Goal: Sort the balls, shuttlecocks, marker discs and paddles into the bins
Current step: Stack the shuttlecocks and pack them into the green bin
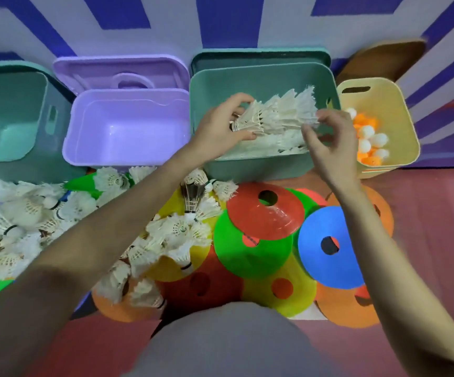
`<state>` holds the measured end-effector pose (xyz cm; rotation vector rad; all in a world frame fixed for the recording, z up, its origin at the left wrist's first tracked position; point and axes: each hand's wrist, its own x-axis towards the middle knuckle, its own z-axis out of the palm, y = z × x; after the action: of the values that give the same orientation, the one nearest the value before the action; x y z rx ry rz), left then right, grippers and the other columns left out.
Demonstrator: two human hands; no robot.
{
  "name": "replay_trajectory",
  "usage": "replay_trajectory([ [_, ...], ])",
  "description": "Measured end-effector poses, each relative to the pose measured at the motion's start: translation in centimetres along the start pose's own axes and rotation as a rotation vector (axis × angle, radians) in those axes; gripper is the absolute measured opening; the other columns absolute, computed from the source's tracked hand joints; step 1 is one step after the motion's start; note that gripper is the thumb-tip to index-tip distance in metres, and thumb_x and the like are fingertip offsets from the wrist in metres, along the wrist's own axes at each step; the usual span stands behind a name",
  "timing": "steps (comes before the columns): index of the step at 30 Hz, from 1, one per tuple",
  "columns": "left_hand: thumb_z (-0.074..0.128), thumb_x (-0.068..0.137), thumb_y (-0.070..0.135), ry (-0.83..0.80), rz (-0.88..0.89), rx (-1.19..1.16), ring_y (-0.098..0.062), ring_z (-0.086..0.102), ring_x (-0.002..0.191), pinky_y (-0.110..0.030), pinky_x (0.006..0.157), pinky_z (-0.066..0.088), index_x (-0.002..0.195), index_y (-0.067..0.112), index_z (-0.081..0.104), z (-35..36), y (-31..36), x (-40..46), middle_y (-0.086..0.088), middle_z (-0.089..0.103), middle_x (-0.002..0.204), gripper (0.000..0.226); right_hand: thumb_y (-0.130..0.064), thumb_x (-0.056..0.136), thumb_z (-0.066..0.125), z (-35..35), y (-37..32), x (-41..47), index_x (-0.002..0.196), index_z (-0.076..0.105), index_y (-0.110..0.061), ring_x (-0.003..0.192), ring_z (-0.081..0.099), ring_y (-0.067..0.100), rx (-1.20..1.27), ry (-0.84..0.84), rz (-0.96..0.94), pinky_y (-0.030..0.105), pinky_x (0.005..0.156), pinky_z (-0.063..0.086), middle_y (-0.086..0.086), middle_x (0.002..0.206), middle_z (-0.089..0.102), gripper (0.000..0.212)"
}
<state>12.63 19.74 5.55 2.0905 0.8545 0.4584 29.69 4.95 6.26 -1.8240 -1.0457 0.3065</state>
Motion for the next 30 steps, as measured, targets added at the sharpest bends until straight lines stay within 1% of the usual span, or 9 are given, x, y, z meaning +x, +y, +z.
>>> replay_trajectory([
  [1,0.083,0.067,0.03,-0.037,0.006,-0.009,-0.015,0.062,0.102,-0.036,0.095,0.048,0.125,0.021,0.054,0.8,0.3,1.4,-0.002,0.068,0.108,0.065,-0.018,0.085,0.063,-0.5,0.9,0.7,0.097,0.065,-0.002,0.096,0.054,0.018,-0.042,0.032,-0.022,0.009,0.076,0.042,0.009,0.103,0.054,0.02],
  [3,0.085,0.066,0.031,-0.105,0.01,-0.016,-0.013,0.062,0.102,-0.033,0.095,0.047,0.124,0.022,0.055,2.3,0.5,3.8,-0.001,0.069,0.107,0.066,-0.022,0.084,0.063,-1.5,2.7,2.0,0.091,0.067,-0.004,0.097,0.055,0.023,-0.12,0.084,-0.009,0.023,0.082,0.045,0.015,0.103,0.057,0.02],
  [7,0.086,0.068,0.016,-0.245,-0.019,-0.12,-0.008,0.06,0.088,-0.015,0.075,0.043,0.121,0.017,0.055,5.2,0.6,7.4,0.001,0.068,0.096,0.061,-0.025,0.085,0.061,-2.9,5.1,3.6,0.085,0.066,-0.009,0.089,0.056,0.032,-0.18,0.1,0.018,0.043,0.08,0.045,0.014,0.093,0.06,0.018],
  [11,0.075,0.074,-0.009,-0.403,-0.116,-0.175,0.008,0.052,0.056,-0.011,0.065,0.044,0.122,0.001,0.048,7.8,-0.1,9.4,0.021,0.057,0.058,0.056,-0.02,0.087,0.058,-3.4,6.6,4.5,0.089,0.065,-0.011,0.082,0.056,0.034,-0.287,0.053,-0.071,0.036,0.079,0.035,0.009,0.086,0.063,0.011],
  [16,0.074,0.072,-0.013,-0.501,-0.206,-0.185,0.002,0.06,0.063,-0.028,0.08,0.053,0.115,0.011,0.049,10.1,-1.1,10.4,0.003,0.058,0.08,0.055,-0.016,0.087,0.054,-3.1,7.1,5.1,0.089,0.066,-0.013,0.081,0.05,0.033,-0.386,-0.034,-0.143,0.04,0.074,0.035,0.009,0.084,0.062,0.012],
  [22,0.073,0.074,-0.013,-0.6,-0.277,-0.126,0.005,0.053,0.048,-0.011,0.061,0.046,0.118,0.008,0.046,11.0,-2.1,10.7,0.013,0.051,0.065,0.056,-0.009,0.081,0.056,-2.4,7.3,5.8,0.092,0.065,-0.01,0.085,0.05,0.035,-0.544,-0.154,-0.136,0.044,0.073,0.041,0.01,0.085,0.067,0.014],
  [24,0.077,0.074,-0.005,-0.654,-0.273,-0.061,0.001,0.049,0.053,-0.015,0.065,0.043,0.112,0.012,0.048,10.9,-2.7,10.6,0.014,0.046,0.058,0.051,-0.008,0.08,0.058,-1.9,7.3,6.2,0.106,0.061,-0.008,0.09,0.051,0.037,-0.573,-0.216,-0.124,0.044,0.076,0.042,0.013,0.089,0.069,0.026],
  [27,0.085,0.07,0.013,-0.666,-0.241,0.039,-0.014,0.047,0.073,-0.028,0.075,0.042,0.105,0.022,0.052,10.6,-3.4,10.4,0.004,0.041,0.074,0.049,-0.006,0.078,0.058,-1.5,7.0,6.8,0.119,0.051,-0.006,0.091,0.053,0.039,-0.665,-0.29,-0.134,0.044,0.074,0.043,0.019,0.09,0.067,0.041],
  [30,0.084,0.071,0.026,-0.671,-0.2,0.17,-0.02,0.056,0.092,-0.032,0.084,0.046,0.114,0.021,0.055,10.1,-3.5,9.9,0.002,0.054,0.091,0.052,-0.004,0.078,0.056,-1.7,7.0,7.1,0.121,0.048,-0.005,0.087,0.056,0.041,-0.717,-0.361,-0.125,0.041,0.068,0.041,0.023,0.089,0.065,0.044],
])
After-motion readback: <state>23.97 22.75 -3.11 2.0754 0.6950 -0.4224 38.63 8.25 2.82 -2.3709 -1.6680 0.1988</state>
